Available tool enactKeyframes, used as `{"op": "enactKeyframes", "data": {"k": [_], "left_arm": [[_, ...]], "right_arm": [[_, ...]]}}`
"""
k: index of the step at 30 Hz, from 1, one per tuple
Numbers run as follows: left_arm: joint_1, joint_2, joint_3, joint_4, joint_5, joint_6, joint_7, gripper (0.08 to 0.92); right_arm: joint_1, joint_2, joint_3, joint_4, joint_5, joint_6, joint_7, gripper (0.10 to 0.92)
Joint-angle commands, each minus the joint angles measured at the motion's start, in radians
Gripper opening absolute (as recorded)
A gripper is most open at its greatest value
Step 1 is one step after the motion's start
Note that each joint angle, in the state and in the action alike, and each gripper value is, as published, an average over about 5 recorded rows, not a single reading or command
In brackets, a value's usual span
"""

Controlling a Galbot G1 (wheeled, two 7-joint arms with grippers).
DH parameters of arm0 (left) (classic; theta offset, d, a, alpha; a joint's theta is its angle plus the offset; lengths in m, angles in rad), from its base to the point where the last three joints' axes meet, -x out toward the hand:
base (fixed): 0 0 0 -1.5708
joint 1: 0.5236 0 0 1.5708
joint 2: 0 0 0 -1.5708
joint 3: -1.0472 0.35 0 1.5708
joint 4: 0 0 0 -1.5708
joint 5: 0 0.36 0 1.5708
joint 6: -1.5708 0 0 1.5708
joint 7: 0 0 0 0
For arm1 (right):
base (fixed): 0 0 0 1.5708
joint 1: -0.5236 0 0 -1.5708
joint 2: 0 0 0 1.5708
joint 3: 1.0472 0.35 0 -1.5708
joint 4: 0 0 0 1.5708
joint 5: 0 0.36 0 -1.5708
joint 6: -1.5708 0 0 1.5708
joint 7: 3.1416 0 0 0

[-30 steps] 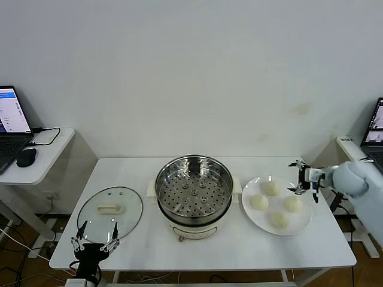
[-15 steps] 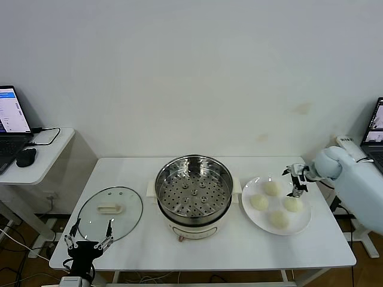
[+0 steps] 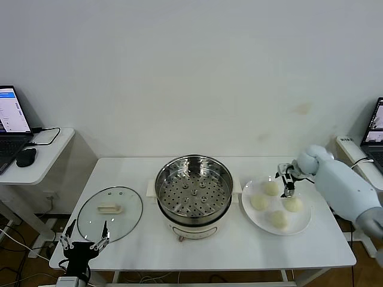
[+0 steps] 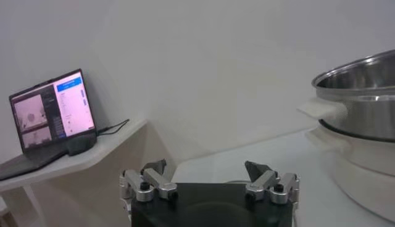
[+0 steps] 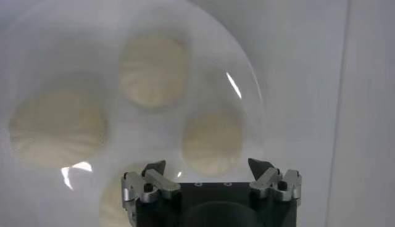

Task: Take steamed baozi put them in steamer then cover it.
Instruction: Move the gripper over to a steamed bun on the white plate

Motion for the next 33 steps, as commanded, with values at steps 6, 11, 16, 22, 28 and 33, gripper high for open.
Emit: {"op": "enactKeyframes", "data": {"k": [6, 11, 16, 22, 28, 33], "left_arm": [[0.000, 0.000, -0.001, 0.001, 0.002, -0.001, -0.001, 0.823], [0.001, -0.001, -0.003, 0.004, 0.002, -0.003, -0.003, 0.823], [0.002, -0.003, -0.005, 0.006, 0.002, -0.006, -0.005, 0.823], [0.002, -0.006, -0.004, 0.004, 0.002, -0.007, -0.005, 0.823], [0.005, -0.006, -0.005, -0.002, 0.002, -0.007, -0.005, 0.823], [0.005, -0.002, -0.006, -0.005, 0.001, -0.007, -0.005, 0.823]], "right_arm": [[0.010, 0.065, 0.005, -0.083, -0.044, 0.008, 0.009, 0.800], [0.011, 0.070, 0.012, -0.095, -0.053, 0.008, 0.016, 0.745], [0.012, 0.071, 0.010, -0.091, -0.052, 0.009, 0.019, 0.697], [0.011, 0.054, 0.003, -0.063, -0.047, 0.008, 0.018, 0.629], [0.030, -0.011, -0.035, 0.039, 0.018, -0.009, 0.007, 0.594], [0.107, -0.121, -0.109, 0.214, 0.172, -0.056, -0.013, 0.590]]}}
